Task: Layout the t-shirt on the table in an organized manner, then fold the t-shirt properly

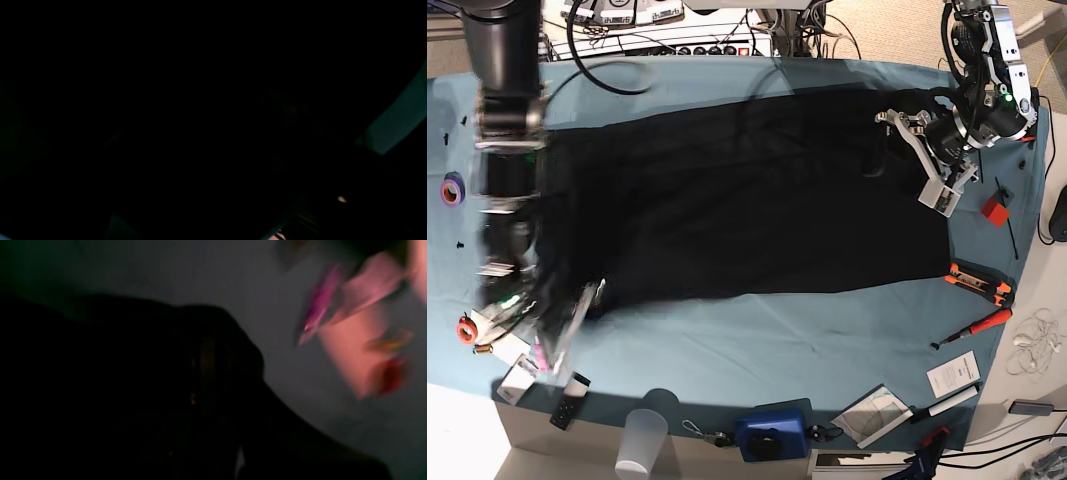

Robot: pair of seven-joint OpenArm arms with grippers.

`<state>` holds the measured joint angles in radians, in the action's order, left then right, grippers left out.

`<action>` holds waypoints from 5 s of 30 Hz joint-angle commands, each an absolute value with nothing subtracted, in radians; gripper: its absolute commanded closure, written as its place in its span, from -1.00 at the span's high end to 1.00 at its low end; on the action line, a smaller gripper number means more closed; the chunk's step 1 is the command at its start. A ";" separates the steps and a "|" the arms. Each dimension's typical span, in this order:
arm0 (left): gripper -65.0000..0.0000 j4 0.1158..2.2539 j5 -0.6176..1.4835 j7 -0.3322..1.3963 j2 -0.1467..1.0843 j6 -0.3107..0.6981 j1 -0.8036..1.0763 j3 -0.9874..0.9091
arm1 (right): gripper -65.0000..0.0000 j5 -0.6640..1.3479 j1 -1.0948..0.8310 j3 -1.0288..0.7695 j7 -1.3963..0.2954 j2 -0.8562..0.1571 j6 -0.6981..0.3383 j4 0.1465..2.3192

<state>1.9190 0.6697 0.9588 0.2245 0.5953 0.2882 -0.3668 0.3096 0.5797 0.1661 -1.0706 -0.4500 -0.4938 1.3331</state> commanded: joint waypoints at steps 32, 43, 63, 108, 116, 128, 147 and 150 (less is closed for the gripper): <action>0.36 1.935 0.687 0.934 0.233 0.596 0.282 -0.369 | -0.42 0.350 0.140 0.049 -1.176 -0.485 -0.448 1.899; 0.36 1.935 0.688 0.934 0.233 0.595 0.282 -0.369 | -0.42 0.361 0.226 -0.204 -1.013 -0.476 -0.317 1.683; 0.36 1.935 0.688 0.934 0.233 0.595 0.282 -0.369 | -0.42 0.413 0.468 -0.204 -0.946 -0.338 -0.425 1.032; 0.36 1.935 0.684 0.900 0.233 0.596 0.280 -0.369 | -0.38 0.212 0.588 -0.204 -0.932 -0.296 -0.393 1.008; 0.36 1.935 0.692 0.897 0.233 0.596 0.280 -0.369 | -0.38 0.227 0.587 -0.204 -0.926 -0.294 -0.384 0.914; 0.36 1.935 0.695 0.864 0.233 0.596 0.277 -0.369 | -0.38 0.273 0.588 -0.204 -1.037 -0.197 -0.424 0.915; 0.36 1.935 0.695 0.863 0.233 0.596 0.277 -0.369 | -1.00 0.268 0.626 -0.204 -1.078 -0.194 -0.482 1.263; 0.36 1.935 0.695 0.863 0.233 0.596 0.277 -0.369 | -1.00 0.268 0.626 -0.204 -1.081 -0.194 -0.482 1.319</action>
